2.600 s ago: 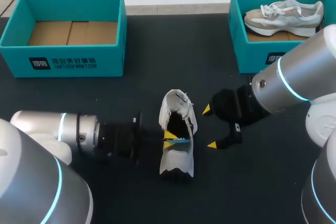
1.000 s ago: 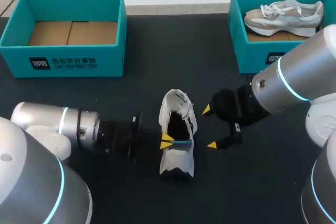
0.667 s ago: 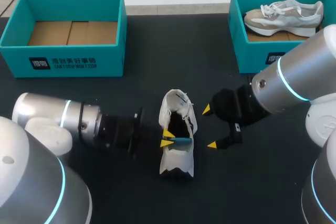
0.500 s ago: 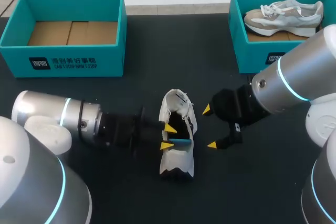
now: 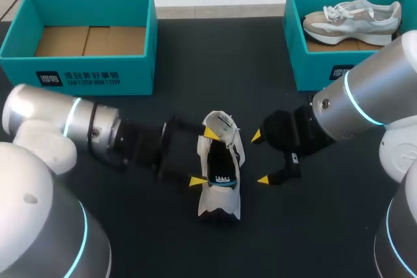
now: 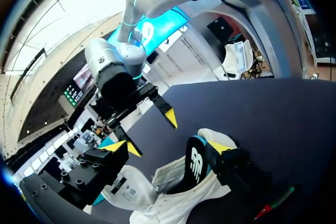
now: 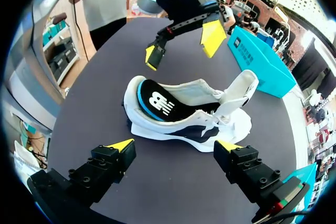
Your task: Take the shoe out of the shoebox, open the shoe tongue, remove and reinsert the insole, then place the shoe into the shoebox
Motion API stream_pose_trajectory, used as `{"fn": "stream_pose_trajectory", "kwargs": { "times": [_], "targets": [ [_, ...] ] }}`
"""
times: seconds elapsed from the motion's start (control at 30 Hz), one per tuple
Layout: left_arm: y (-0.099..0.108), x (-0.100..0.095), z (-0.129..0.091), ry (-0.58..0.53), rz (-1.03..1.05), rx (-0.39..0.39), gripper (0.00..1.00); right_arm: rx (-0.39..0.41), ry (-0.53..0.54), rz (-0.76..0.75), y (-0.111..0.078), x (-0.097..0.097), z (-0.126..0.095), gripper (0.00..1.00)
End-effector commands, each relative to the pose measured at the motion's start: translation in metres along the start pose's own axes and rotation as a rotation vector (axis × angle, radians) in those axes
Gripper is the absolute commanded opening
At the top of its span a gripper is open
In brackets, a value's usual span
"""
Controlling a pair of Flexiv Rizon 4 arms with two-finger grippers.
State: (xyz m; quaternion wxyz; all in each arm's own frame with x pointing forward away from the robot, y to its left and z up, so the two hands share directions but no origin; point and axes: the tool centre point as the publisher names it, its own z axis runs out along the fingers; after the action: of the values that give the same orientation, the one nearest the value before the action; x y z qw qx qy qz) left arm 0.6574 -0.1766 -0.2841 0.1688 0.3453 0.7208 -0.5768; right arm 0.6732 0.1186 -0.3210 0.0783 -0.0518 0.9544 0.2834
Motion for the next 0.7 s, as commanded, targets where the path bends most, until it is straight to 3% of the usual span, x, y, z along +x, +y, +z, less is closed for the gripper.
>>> {"fn": "stream_pose_trajectory", "kwargs": {
  "times": [0.03,0.17,0.2,0.3,0.4,0.47,0.7],
  "targets": [
    [-0.004,-0.017,-0.014,0.103,-0.029,0.01,1.0,0.0,-0.002,0.0,0.0,0.001,0.001,1.0],
    [-0.009,-0.032,-0.021,0.182,-0.049,0.005,0.96,0.0,-0.002,0.0,0.0,0.001,0.001,1.0],
    [-0.009,-0.034,-0.021,0.23,-0.051,-0.019,1.0,0.0,-0.002,0.0,0.0,0.001,0.001,1.0],
    [-0.011,-0.039,-0.021,0.318,-0.047,-0.042,1.0,0.0,-0.002,0.0,0.0,0.001,0.001,1.0],
    [-0.012,-0.039,-0.019,0.417,-0.034,-0.121,0.95,0.0,-0.002,0.0,0.0,0.001,0.001,1.0],
    [-0.013,-0.04,-0.019,0.473,-0.053,-0.148,1.0,0.0,-0.002,0.0,0.0,0.001,0.001,1.0],
    [-0.013,-0.04,-0.019,0.473,-0.053,-0.148,1.0,0.0,-0.002,0.0,0.0,0.001,0.001,1.0]
  ]
}}
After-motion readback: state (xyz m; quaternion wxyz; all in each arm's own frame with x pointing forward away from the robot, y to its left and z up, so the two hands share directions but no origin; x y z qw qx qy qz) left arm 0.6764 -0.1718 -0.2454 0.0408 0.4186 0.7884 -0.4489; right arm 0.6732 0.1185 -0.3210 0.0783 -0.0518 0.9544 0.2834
